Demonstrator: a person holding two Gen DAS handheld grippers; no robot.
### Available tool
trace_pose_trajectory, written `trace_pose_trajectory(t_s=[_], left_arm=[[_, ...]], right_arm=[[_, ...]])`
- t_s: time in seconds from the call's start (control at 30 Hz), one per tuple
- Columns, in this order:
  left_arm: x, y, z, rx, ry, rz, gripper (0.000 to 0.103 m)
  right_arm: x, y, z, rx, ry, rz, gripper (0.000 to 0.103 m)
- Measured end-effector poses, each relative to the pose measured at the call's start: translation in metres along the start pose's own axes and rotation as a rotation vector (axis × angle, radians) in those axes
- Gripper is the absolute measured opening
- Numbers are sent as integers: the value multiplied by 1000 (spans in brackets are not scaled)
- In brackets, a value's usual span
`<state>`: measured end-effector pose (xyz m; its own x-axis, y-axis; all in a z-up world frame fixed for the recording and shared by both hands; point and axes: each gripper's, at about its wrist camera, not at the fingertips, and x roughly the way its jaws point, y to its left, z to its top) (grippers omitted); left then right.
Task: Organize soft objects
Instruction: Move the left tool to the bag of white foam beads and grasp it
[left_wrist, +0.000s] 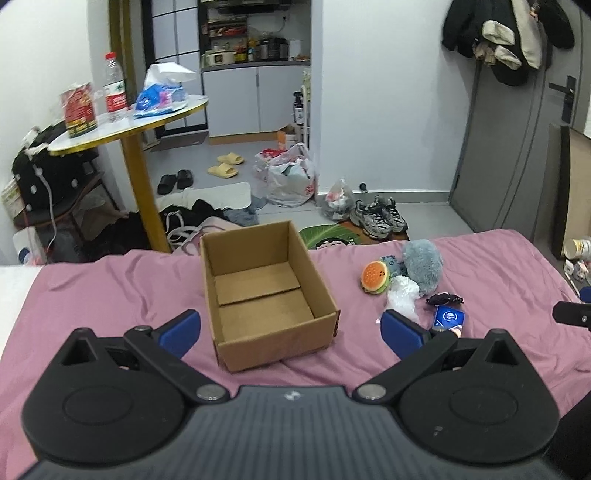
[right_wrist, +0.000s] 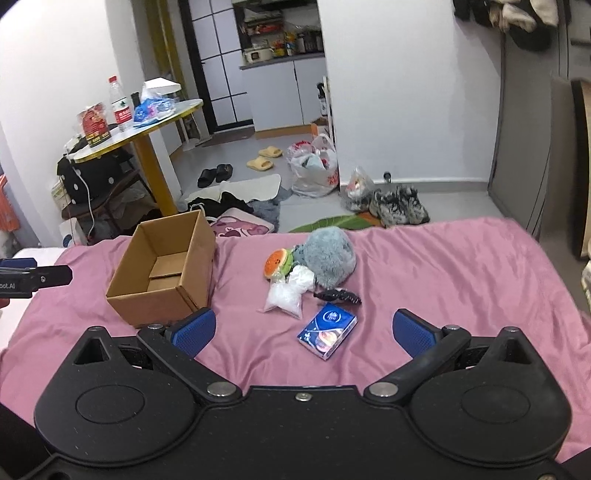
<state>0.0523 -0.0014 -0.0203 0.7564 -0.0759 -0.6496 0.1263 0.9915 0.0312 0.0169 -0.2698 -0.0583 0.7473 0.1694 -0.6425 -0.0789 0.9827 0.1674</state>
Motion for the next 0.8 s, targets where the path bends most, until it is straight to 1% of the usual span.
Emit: trace_pose_trajectory(t_s=[0.1, 0.27, 0.37, 0.47, 0.53, 0.67, 0.8], left_arm=[[10, -1, 1, 18, 10, 0, 103], [30, -1, 1, 52, 46, -13, 103], [42, 2, 3, 70, 62, -25, 103], [55, 5, 7, 91, 73, -35, 103], [64, 8, 9, 90, 82, -39, 103], [87, 12, 15, 62, 121, -58, 103], [103, 9, 24, 73, 122, -91, 103]], right_arm=[[8, 2, 0, -31, 16, -11, 103], [20, 0, 2, -41, 42, -12, 103], [34, 2, -2, -62, 63, -17, 103], [51, 6, -5, -53, 96, -20, 103], [58, 10, -6, -49, 112, -17, 103], [66, 17, -5, -92, 128, -30, 103], [77, 18, -5, -96, 163, -40, 103]])
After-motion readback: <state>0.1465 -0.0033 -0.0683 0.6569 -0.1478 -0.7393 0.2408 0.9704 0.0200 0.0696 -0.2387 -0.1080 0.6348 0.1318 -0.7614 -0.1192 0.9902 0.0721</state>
